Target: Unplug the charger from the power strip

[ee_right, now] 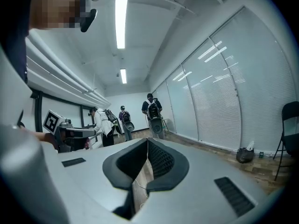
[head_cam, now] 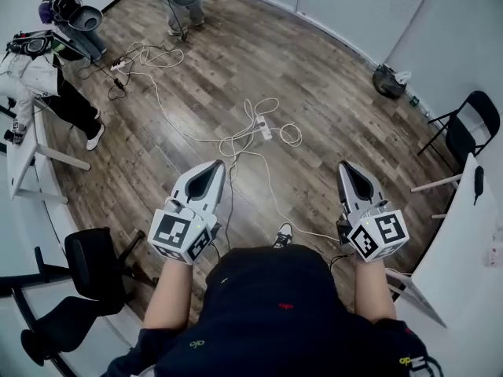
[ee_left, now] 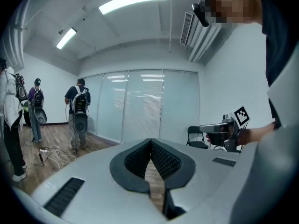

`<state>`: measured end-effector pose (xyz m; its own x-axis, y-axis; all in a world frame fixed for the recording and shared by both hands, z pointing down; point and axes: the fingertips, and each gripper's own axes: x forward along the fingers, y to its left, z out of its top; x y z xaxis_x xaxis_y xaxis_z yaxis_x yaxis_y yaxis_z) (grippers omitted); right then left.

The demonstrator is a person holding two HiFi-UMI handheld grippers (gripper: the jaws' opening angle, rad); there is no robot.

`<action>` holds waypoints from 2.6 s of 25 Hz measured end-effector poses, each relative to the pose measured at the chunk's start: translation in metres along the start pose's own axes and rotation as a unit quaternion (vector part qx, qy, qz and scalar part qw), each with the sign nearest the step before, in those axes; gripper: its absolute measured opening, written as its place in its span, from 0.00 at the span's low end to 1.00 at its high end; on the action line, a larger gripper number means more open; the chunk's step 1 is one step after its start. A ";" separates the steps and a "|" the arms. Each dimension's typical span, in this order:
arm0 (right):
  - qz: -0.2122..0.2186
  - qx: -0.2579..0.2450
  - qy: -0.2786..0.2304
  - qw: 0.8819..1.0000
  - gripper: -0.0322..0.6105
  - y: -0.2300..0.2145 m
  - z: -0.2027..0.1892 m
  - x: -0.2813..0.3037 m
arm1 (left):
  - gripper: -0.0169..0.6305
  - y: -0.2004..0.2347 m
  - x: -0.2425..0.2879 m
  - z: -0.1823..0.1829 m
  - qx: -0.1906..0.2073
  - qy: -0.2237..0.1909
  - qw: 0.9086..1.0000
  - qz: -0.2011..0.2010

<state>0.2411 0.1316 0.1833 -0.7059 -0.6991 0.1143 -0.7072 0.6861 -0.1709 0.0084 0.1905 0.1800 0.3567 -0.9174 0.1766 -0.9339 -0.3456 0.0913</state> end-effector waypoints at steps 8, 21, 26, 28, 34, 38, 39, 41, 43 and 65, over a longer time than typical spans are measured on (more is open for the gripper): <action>0.020 0.025 0.022 0.999 0.09 -0.072 -0.007 0.040 | 0.06 -0.005 0.074 0.003 0.003 0.020 1.000 0.012; 0.008 0.017 0.056 0.998 0.09 -0.113 -0.012 0.149 | 0.06 0.082 0.168 -0.007 -0.024 0.024 0.999 -0.003; 0.007 0.017 0.069 0.997 0.09 -0.114 -0.009 0.233 | 0.06 0.157 0.213 -0.002 -0.025 0.034 0.999 -0.012; 0.002 0.017 0.077 0.997 0.09 -0.114 -0.006 0.270 | 0.06 0.187 0.231 -0.004 -0.021 0.048 0.998 -0.021; -0.010 0.003 0.094 0.996 0.09 -0.110 -0.009 0.364 | 0.06 0.272 0.269 -0.011 -0.023 0.071 0.996 -0.044; -0.013 -0.009 0.129 0.992 0.09 -0.118 -0.029 0.402 | 0.06 0.305 0.292 -0.022 -0.032 0.080 0.995 -0.042; -0.014 -0.012 0.137 0.990 0.09 -0.121 -0.037 0.408 | 0.06 0.308 0.298 -0.028 -0.033 0.084 0.995 -0.043; -0.014 -0.017 0.153 0.988 0.09 -0.132 -0.054 0.420 | 0.06 0.313 0.313 -0.041 -0.033 0.089 0.995 -0.043; -0.010 -0.017 0.170 0.985 0.09 -0.144 -0.079 0.433 | 0.06 0.316 0.328 -0.056 -0.034 0.090 0.995 -0.040; 0.074 0.018 0.270 0.960 0.19 -0.285 -0.537 0.559 | 0.06 0.362 0.503 -0.486 -0.050 0.172 0.984 -0.017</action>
<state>0.0257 -0.3462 0.8216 -0.7238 -0.3813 0.5750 -0.6026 0.7553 -0.2577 -0.1394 -0.3001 0.7781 0.3899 -0.7785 0.4918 -0.9208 -0.3379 0.1951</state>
